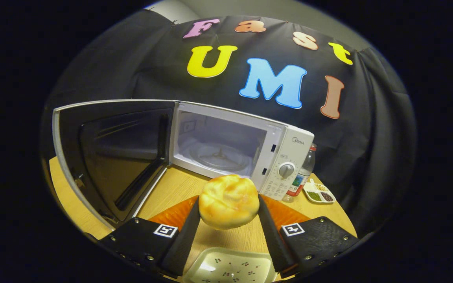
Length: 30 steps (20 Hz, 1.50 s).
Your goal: Open the microwave, put the food inside, and close the microwave door.
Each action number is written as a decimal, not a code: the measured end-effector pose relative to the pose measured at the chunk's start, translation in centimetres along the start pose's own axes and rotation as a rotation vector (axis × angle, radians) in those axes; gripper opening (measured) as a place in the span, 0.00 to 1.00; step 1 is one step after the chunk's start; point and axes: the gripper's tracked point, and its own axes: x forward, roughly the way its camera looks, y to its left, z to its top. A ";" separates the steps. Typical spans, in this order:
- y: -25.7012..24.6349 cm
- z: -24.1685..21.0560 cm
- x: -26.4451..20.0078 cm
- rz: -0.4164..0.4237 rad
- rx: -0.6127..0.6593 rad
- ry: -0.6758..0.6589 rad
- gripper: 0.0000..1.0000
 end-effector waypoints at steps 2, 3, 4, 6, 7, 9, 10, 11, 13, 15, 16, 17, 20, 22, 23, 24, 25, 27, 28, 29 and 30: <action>0.4 1.2 2.0 -0.010 -0.037 -0.007 0.81; 0.7 2.0 2.9 -0.017 -0.061 -0.016 0.81; 1.1 2.6 3.8 -0.019 -0.087 -0.028 0.81; 1.6 3.4 6.0 -0.023 -0.118 -0.033 0.81; 2.2 3.5 7.2 -0.014 -0.125 -0.024 0.81; 2.7 3.8 9.5 -0.007 -0.134 -0.002 0.81; 2.9 4.0 10.7 -0.015 -0.153 0.000 0.81; 2.8 4.2 11.8 -0.033 -0.175 0.002 0.81; 2.5 3.9 14.3 -0.052 -0.199 0.017 0.81; 2.4 3.7 16.6 -0.067 -0.202 0.034 0.81; 2.3 3.7 17.5 -0.083 -0.215 0.040 0.81; 2.2 4.0 18.4 -0.101 -0.233 0.038 0.81; 2.8 4.2 20.6 -0.110 -0.283 0.038 0.81; 3.0 4.2 21.6 -0.123 -0.297 0.036 0.81; 3.2 4.2 22.1 -0.121 -0.295 0.039 0.81; 3.1 4.5 22.5 -0.133 -0.297 0.034 0.81; 3.1 4.8 22.7 -0.143 -0.297 0.028 0.81; 3.3 5.0 23.3 -0.139 -0.291 0.026 0.83; 3.7 4.7 23.5 -0.124 -0.293 0.030 0.86; 3.9 4.7 23.6 -0.122 -0.295 0.028 0.87; 3.8 4.7 23.8 -0.122 -0.294 0.024 0.88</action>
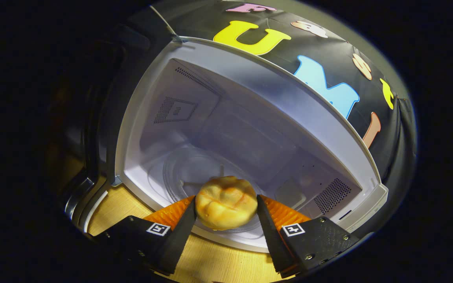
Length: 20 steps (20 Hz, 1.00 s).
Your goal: Open the microwave, put the food inside, and close the microwave door.
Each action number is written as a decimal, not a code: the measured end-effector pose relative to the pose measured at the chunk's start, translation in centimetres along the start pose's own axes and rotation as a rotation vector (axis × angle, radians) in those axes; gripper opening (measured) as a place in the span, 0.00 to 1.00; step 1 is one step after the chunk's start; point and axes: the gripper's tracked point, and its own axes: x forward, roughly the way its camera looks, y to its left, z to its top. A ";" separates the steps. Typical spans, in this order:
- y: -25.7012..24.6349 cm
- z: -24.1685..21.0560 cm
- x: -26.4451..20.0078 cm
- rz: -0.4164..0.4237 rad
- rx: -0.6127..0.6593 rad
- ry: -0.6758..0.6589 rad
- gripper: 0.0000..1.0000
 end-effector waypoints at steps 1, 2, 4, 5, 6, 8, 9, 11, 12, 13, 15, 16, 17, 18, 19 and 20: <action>-0.3 0.1 -0.1 -0.015 -0.004 -0.004 0.89; -0.4 0.0 0.1 -0.025 -0.012 -0.008 0.89; -0.4 -0.2 0.1 -0.027 -0.025 -0.006 0.89; -0.5 -0.1 0.0 -0.026 -0.029 -0.008 0.89; -0.6 -0.1 -0.4 -0.021 -0.025 -0.013 0.89; -0.7 0.4 -1.6 0.016 0.032 -0.033 0.90; -0.8 0.8 -2.3 0.033 0.062 -0.048 0.89; -1.3 1.4 -4.5 0.077 0.110 -0.074 0.89; -1.2 1.7 -5.8 0.108 0.132 -0.089 0.90; -1.4 2.1 -7.3 0.134 0.150 -0.108 0.94; -1.5 2.4 -10.3 0.184 0.189 -0.137 0.94; -1.5 2.5 -11.8 0.206 0.205 -0.153 0.94; -1.6 2.8 -13.4 0.227 0.215 -0.170 0.94; -1.6 2.9 -15.0 0.250 0.227 -0.186 0.94; -1.5 3.1 -16.6 0.277 0.245 -0.201 0.94; -1.4 3.1 -18.5 0.308 0.269 -0.217 0.94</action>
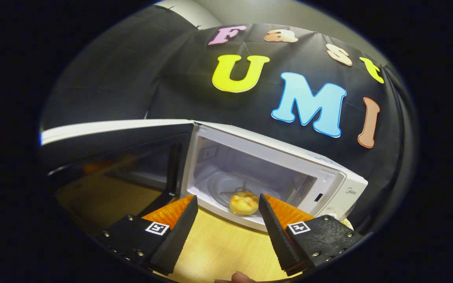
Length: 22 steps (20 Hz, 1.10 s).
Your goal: Open the microwave, put the food inside, and close the microwave door.
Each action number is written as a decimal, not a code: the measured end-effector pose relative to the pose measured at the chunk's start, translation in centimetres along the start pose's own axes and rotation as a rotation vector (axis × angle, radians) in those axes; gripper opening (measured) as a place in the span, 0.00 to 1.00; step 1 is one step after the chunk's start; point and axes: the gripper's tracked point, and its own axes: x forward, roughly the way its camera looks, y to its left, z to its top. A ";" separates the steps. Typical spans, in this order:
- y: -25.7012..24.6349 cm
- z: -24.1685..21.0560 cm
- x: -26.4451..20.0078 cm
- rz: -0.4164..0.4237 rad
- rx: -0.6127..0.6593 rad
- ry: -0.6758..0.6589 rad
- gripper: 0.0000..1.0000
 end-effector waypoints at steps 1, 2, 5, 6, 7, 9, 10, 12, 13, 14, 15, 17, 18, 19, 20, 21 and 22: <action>0.5 0.5 -1.5 0.026 0.028 -0.016 0.94; 1.0 0.8 -3.4 0.054 0.065 -0.036 0.94; 3.2 2.4 -8.3 0.170 0.199 -0.097 0.94; 3.9 2.9 -9.8 0.210 0.236 -0.110 0.94; 4.9 3.3 -11.3 0.260 0.268 -0.118 0.94; 6.6 3.9 -13.8 0.333 0.315 -0.139 0.95; 7.0 4.2 -15.0 0.342 0.326 -0.154 0.95; 8.3 4.6 -17.1 0.384 0.329 -0.185 0.95; 8.8 5.1 -17.7 0.375 0.313 -0.218 0.97; 8.8 5.3 -18.6 0.360 0.292 -0.248 0.97; 9.8 5.8 -19.6 0.385 0.269 -0.265 0.97; 13.3 6.0 -21.3 0.458 0.244 -0.281 0.97; 14.4 6.3 -22.2 0.480 0.230 -0.298 0.97; 15.2 6.5 -23.0 0.491 0.210 -0.318 0.97; 15.8 6.6 -23.2 0.481 0.185 -0.333 0.91; 16.2 6.5 -23.0 0.461 0.166 -0.337 0.78; 16.9 6.0 -22.4 0.451 0.158 -0.328 0.65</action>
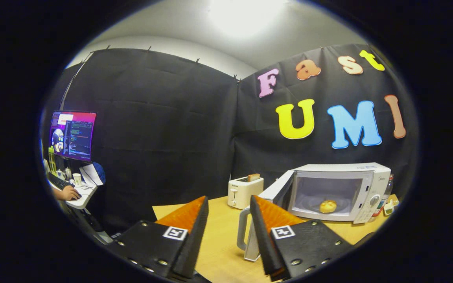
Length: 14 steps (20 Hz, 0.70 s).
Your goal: Open the microwave, put the food inside, and close the microwave door.
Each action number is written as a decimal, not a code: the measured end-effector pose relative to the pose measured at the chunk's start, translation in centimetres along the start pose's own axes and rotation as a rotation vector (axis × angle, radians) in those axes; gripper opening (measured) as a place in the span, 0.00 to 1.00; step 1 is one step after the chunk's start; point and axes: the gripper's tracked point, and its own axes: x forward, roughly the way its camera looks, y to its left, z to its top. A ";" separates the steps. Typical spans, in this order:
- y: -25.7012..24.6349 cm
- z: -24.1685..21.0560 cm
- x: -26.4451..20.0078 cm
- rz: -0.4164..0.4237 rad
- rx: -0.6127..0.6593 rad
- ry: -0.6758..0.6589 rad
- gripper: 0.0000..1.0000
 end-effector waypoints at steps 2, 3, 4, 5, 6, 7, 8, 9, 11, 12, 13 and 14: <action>2.4 -1.8 1.3 0.066 0.037 0.040 0.39; 3.2 -2.4 2.0 0.080 0.049 0.053 0.39; 3.6 -2.8 2.2 0.086 0.045 0.063 0.39; 3.7 -3.4 2.7 0.084 0.040 0.075 0.39; 3.9 -4.4 3.2 0.086 0.036 0.093 0.39; 3.9 -5.5 4.0 0.084 0.030 0.116 0.39; 3.9 -6.7 4.7 0.077 0.023 0.143 0.39; 3.7 -7.7 5.2 0.069 0.015 0.164 0.39; 3.4 -9.8 6.1 0.056 0.010 0.208 0.39; 3.2 -10.8 6.6 0.052 0.013 0.224 0.39; 1.1 -11.5 7.4 -0.045 -0.006 0.217 0.39; -0.8 -11.7 7.3 -0.089 0.004 0.218 0.20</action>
